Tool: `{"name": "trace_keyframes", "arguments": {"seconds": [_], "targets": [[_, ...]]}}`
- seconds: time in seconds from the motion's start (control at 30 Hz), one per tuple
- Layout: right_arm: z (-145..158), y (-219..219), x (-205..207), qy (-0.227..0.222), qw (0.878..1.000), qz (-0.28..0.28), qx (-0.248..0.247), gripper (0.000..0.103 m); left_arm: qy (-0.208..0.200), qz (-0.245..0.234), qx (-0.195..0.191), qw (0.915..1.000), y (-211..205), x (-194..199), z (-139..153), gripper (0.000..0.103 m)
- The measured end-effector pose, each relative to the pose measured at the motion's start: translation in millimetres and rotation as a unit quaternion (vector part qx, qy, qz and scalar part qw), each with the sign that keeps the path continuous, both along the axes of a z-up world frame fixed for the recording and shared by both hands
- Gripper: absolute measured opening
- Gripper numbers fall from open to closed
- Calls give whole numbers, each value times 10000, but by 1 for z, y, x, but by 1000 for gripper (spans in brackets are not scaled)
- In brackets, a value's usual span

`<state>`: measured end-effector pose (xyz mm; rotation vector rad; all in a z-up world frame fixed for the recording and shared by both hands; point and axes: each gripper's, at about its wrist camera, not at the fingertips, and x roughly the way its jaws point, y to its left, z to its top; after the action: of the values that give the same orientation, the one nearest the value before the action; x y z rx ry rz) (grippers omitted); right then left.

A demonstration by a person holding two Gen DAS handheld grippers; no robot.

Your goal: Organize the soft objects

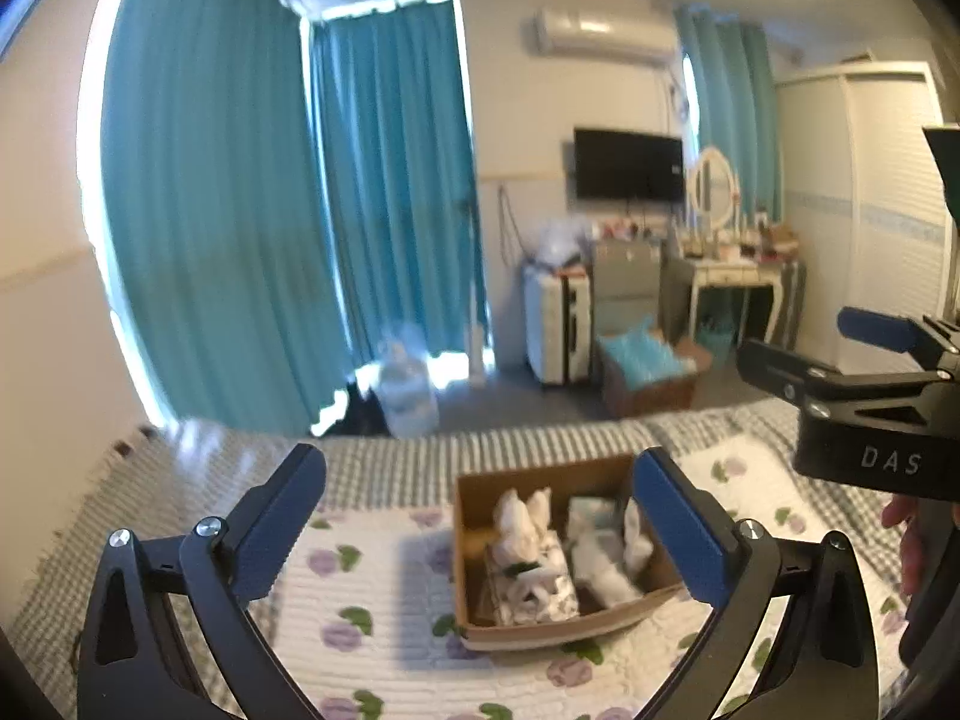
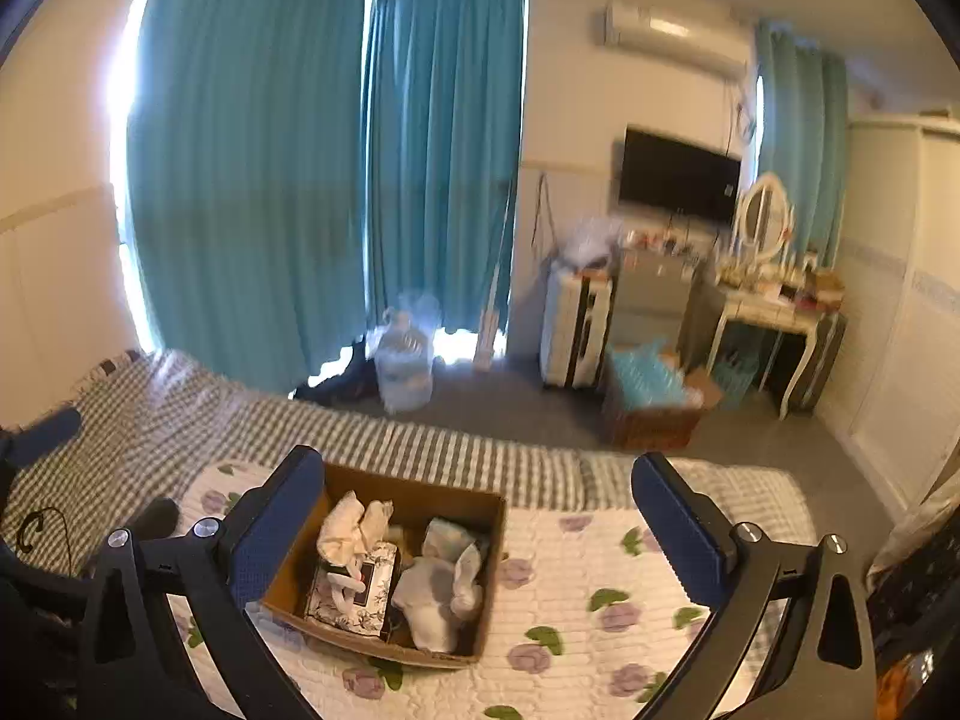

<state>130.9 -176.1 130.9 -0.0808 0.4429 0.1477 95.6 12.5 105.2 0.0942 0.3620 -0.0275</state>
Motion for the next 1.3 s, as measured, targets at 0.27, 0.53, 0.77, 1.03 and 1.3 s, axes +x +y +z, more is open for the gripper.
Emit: {"name": "trace_keyframes", "arguments": {"seconds": [0.27,0.53,0.77,1.03,1.3], "targets": [[42,-10,-97,-720,9974,14,-101,103,-339,104,-142,9993,4,-65,14,103],[3,-19,-128,-733,9970,223,73,103,-383,363,-66,9986,-1,-78,-27,103],[-71,-22,-103,-680,9973,251,119,103,-364,558,-282,9974,-5,-62,-90,103],[-124,-28,-72,-410,9979,410,298,103,150,652,-295,9973,-9,-40,-139,103],[-139,-33,-61,-251,9989,301,271,103,291,629,-245,9973,-10,-35,-145,103]]}}
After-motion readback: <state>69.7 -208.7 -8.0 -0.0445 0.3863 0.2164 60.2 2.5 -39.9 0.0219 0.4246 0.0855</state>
